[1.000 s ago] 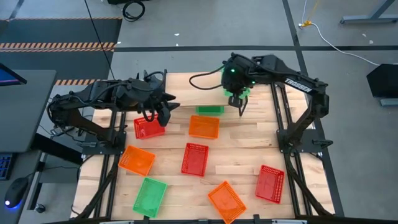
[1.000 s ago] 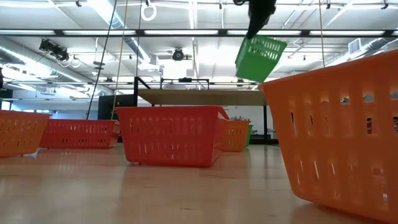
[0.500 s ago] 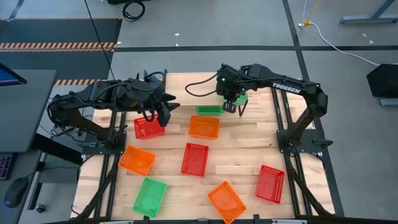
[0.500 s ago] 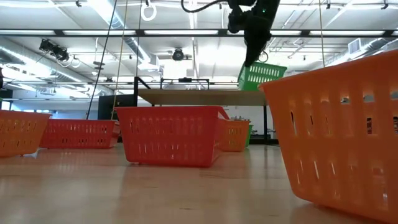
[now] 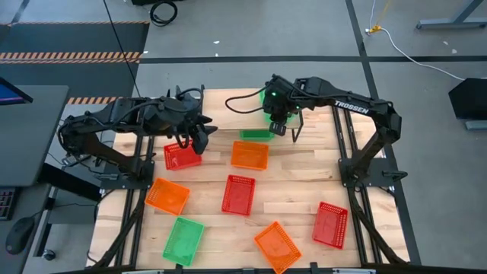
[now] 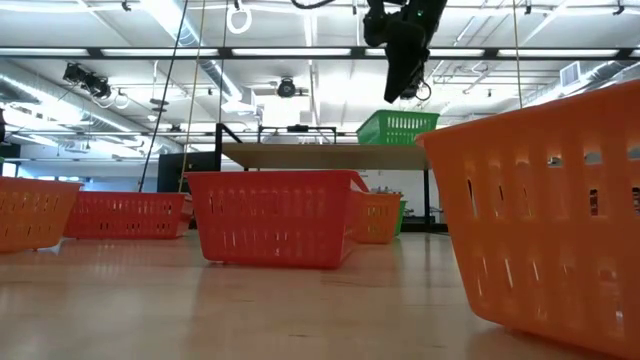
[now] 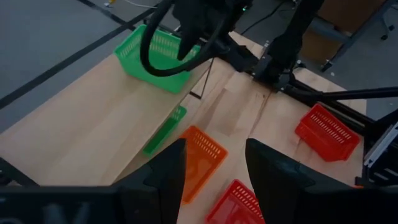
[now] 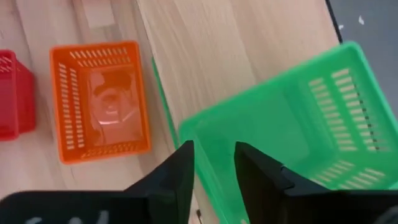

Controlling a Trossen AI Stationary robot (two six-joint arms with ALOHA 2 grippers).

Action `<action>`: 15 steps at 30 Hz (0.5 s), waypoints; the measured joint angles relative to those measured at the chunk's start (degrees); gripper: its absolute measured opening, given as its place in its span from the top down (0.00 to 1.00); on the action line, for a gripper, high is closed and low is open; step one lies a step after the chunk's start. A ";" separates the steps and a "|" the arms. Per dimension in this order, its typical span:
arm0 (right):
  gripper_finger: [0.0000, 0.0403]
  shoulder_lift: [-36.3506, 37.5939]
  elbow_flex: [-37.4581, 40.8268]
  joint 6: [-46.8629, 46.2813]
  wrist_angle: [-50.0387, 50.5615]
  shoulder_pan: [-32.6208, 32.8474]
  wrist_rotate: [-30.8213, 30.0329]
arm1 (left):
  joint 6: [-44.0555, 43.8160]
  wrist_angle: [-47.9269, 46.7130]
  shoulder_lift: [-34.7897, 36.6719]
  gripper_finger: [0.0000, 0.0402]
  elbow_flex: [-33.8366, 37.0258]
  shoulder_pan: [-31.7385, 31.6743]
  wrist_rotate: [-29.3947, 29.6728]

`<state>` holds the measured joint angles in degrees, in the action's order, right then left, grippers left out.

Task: Stack baskets on shelf by color
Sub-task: Put the middle green bin on the shelf

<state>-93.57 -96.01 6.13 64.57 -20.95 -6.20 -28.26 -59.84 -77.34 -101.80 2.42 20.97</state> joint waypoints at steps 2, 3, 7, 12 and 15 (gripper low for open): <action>0.67 0.00 0.73 0.02 0.24 -0.59 -0.02 | -0.17 0.01 0.00 0.57 0.02 0.00 -0.01; 0.67 -0.01 0.98 0.04 0.54 -0.91 -0.05 | -0.63 0.03 0.00 0.57 0.02 0.02 -0.02; 0.67 -0.01 1.29 0.02 3.19 -1.94 0.31 | -1.59 0.01 0.00 0.57 0.01 0.30 -0.02; 0.67 1.84 0.57 0.97 10.30 -1.69 1.46 | -2.47 -0.04 0.00 0.57 0.02 1.70 -0.02; 0.67 4.02 0.49 2.53 10.17 -1.57 0.20 | -2.57 -0.04 0.00 0.57 0.00 2.35 -0.07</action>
<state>-89.55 -95.53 8.66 74.73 -22.52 -6.00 -30.83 -59.89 -77.34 -101.80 4.77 20.90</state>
